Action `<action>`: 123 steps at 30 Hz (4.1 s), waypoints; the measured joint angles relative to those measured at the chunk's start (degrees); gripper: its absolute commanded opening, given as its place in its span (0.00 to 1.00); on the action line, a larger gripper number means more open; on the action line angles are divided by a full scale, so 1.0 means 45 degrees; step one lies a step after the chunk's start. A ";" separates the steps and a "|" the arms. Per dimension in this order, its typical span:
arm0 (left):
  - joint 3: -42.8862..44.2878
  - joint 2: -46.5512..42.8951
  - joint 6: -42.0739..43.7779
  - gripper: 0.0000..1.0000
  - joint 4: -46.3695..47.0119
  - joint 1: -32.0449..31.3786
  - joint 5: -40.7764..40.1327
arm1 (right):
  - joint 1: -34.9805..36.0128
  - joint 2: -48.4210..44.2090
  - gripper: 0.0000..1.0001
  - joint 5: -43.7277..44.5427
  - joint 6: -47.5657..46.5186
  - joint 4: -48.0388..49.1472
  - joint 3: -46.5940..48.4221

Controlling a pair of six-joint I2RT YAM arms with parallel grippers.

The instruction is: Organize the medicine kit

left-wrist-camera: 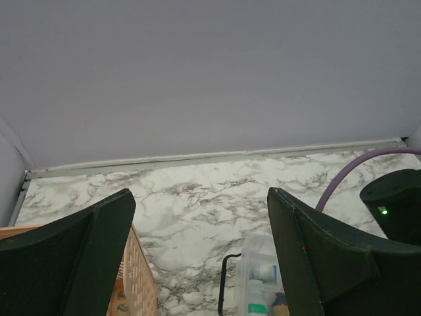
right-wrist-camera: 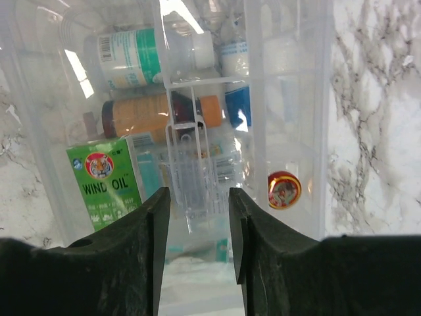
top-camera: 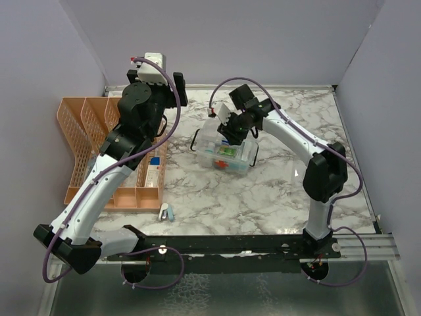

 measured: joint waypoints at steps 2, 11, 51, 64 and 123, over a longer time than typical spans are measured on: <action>-0.0087 0.0000 -0.0044 0.85 0.0005 0.0000 0.0034 | 0.0000 -0.0364 0.42 0.0102 0.0083 0.0024 -0.0112; -0.0738 -0.0034 -0.0243 0.86 0.0092 0.0005 0.0384 | -0.0005 -0.2336 0.42 0.1175 0.1462 0.1749 -0.0947; -0.4129 -0.0763 -0.0933 0.86 0.1433 -0.0602 0.5008 | -0.6659 -0.5314 0.72 0.7504 1.4343 0.2856 -1.0326; -0.4129 -0.0743 -0.0928 0.86 0.1433 -0.0729 0.4998 | -0.6659 -0.5100 0.74 0.7019 1.4377 0.2837 -1.0336; -0.4755 0.0223 -0.1093 0.90 0.2229 -0.1093 0.5809 | -0.4736 -0.3031 0.50 0.6348 1.4562 0.2929 -0.8451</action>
